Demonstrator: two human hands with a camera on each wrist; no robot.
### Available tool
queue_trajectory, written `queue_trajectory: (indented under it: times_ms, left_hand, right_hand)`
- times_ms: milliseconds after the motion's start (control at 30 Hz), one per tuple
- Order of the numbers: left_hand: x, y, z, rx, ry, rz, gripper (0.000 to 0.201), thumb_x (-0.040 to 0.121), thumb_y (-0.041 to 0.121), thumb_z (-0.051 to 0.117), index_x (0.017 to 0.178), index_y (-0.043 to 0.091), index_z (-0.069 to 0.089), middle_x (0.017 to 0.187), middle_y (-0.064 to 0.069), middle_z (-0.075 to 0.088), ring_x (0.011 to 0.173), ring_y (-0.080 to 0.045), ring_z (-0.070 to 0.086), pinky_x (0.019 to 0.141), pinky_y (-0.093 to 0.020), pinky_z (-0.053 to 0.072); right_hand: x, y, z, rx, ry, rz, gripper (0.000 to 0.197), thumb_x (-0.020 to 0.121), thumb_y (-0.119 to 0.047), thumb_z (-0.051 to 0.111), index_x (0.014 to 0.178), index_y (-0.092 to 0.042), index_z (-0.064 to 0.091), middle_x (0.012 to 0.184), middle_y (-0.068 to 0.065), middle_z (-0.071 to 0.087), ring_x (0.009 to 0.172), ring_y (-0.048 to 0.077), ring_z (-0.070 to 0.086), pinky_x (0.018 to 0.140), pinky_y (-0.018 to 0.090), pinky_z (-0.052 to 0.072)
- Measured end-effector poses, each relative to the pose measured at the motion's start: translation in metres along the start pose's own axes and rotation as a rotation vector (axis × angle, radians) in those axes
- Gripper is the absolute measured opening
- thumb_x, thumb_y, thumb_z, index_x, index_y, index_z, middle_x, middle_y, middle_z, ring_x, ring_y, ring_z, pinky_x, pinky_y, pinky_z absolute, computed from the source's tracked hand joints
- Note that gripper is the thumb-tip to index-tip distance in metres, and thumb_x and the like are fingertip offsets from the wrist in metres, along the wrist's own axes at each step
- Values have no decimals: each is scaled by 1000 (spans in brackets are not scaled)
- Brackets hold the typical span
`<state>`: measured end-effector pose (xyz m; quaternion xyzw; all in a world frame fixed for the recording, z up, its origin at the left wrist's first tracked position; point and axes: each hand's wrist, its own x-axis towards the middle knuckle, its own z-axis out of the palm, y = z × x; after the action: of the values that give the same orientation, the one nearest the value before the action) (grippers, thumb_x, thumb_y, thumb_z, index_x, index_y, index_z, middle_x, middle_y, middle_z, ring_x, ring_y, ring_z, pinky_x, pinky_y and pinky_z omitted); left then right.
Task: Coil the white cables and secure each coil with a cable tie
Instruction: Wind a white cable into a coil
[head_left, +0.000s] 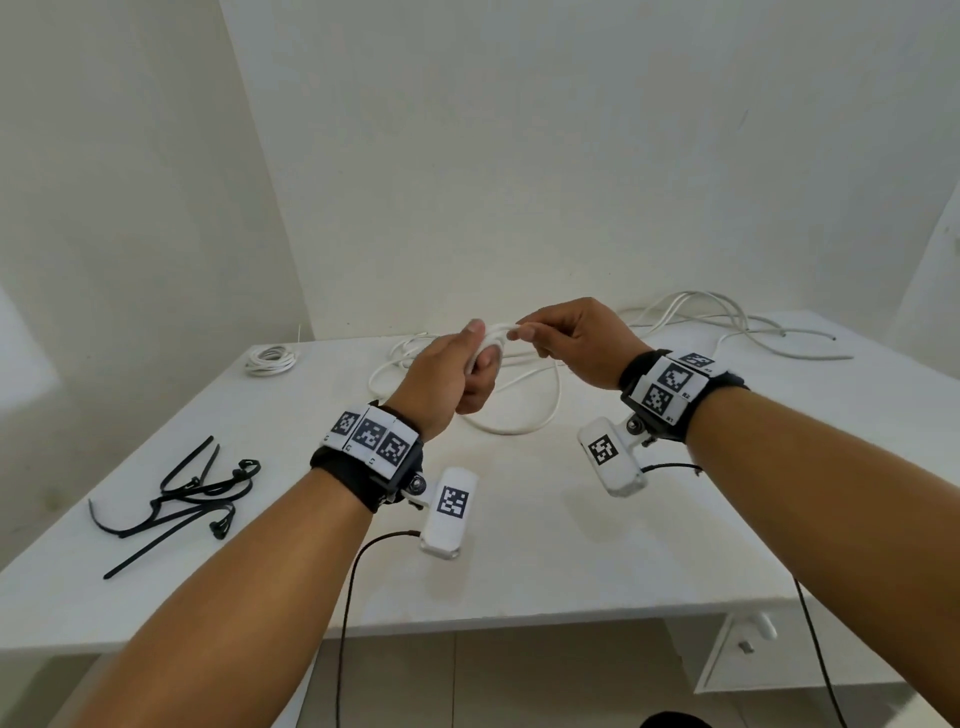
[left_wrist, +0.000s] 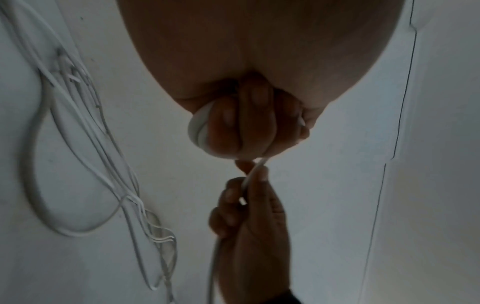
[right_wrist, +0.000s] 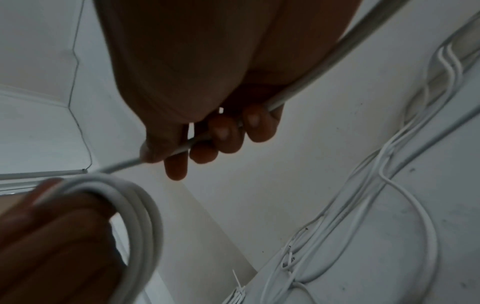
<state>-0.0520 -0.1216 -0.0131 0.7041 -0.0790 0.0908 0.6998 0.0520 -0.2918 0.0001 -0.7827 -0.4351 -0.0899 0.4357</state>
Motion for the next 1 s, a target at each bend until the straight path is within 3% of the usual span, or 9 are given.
queue_trajectory:
  times_ms: [67,133,267,400,533,600,767,867,1000]
  left_hand:
    - [0,5,3,-86,-25,28,47,107,34,22,67,16,39,49,6,24,44,-11,12,45,-27,7]
    - [-1,8,4,-182,-51,65,44,105,36,23,70,16,40,49,8,25,45,-11,11,46,-27,6]
    - [-1,20,5,-340,-71,114,40,105,33,22,73,16,40,50,8,29,44,-9,15,48,-26,11]
    - [3,25,10,-361,-46,209,31,103,31,29,81,15,43,57,6,33,46,-10,30,50,-24,25]
    - [16,16,16,-215,148,261,37,106,27,30,74,14,43,54,4,40,47,-14,36,55,-31,24]
    - [22,7,17,-194,230,258,36,108,24,28,75,13,40,56,4,40,48,-13,37,53,-28,32]
    - [28,-15,8,71,391,248,30,107,23,30,80,13,37,65,2,38,53,-12,38,54,-22,37]
    - [29,-27,0,243,403,212,26,107,21,31,83,13,38,67,1,37,56,-11,36,54,-20,36]
    - [29,-43,-15,558,348,177,27,100,37,36,82,16,38,69,3,44,59,-13,40,60,-32,37]
  right_hand:
    - [-2,-2,5,24,8,-19,32,101,-31,56,79,-49,71,56,-13,52,50,3,42,55,15,36]
    - [-3,-5,10,57,23,-35,48,103,-30,52,65,-57,63,55,-11,48,49,4,39,54,15,34]
    - [-5,-2,14,81,51,23,31,103,-33,50,84,-48,69,55,-11,45,50,7,39,55,17,36]
    - [-7,-6,20,0,-27,12,33,104,-34,47,76,-35,65,59,-5,46,50,5,38,55,19,35]
    - [-12,-16,35,-157,-145,41,22,104,-25,43,89,-27,58,73,-3,59,67,13,57,65,24,45]
    - [-13,-18,42,-223,-190,71,19,104,-22,42,89,-22,53,79,-1,59,74,22,57,69,32,44]
    - [-19,-23,55,-401,-322,105,23,104,-17,39,112,-9,59,89,3,56,82,24,53,73,29,36]
    - [-24,-24,62,-491,-403,102,31,104,-17,38,123,-8,60,102,12,67,95,29,62,79,36,49]
    - [-26,-34,65,-616,-463,33,33,104,-23,35,117,-8,63,101,11,68,88,28,64,75,38,53]
